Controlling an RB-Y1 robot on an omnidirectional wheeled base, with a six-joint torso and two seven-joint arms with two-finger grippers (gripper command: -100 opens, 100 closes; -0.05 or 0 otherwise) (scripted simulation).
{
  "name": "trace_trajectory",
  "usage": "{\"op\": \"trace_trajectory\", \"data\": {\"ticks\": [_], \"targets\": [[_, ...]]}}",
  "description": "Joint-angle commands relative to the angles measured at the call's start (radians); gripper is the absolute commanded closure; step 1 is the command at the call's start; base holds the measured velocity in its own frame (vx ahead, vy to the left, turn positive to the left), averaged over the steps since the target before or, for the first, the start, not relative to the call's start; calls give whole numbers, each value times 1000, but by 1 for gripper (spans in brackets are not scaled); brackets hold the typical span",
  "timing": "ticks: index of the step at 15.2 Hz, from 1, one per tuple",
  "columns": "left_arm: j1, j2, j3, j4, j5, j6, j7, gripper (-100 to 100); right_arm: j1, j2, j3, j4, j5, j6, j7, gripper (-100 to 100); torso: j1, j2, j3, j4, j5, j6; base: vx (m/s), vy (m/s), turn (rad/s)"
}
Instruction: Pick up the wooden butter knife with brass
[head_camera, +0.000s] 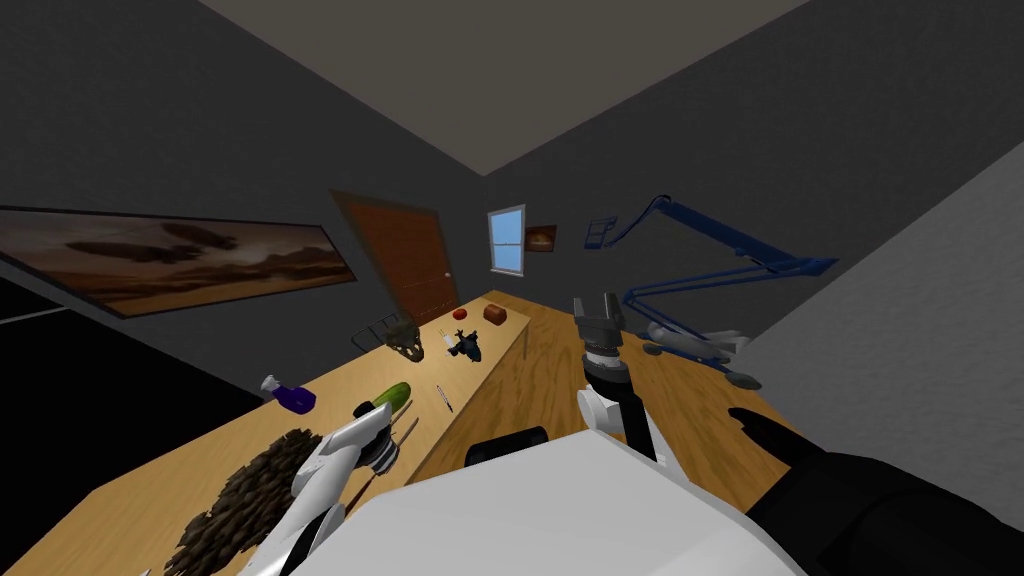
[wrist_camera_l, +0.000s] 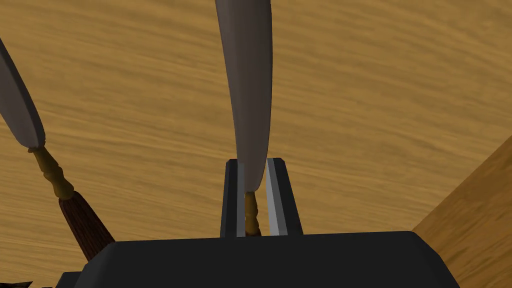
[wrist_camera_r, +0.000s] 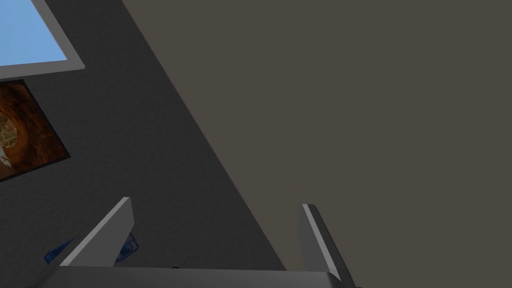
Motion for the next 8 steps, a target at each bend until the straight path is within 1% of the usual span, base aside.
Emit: {"op": "trace_trajectory", "data": {"ticks": [1,2,3,7,8], "targets": [[0,0,0,0,0,0,0,100,0,0,0,0,0,0,0,0,0,0,0,0,0,0,2,-1,29],[0,1,2,0,1,0,3,100,0,0,0,0,0,0,0,0,0,0,0,0,1,2,0,0,0],[-3,8,3,-24,0,29,1,100,0,0,0,0,0,0,0,0,1,0,0,0,1,2,-22,-8,-52],[-16,23,10,-59,1,84,7,100,0,0,0,0,0,0,0,0,-1,4,2,1,0,1,-57,-24,-52],[-14,19,8,-45,1,63,3,100,0,0,0,0,0,0,0,0,-2,4,3,1,0,1,-37,-18,-16]]}}
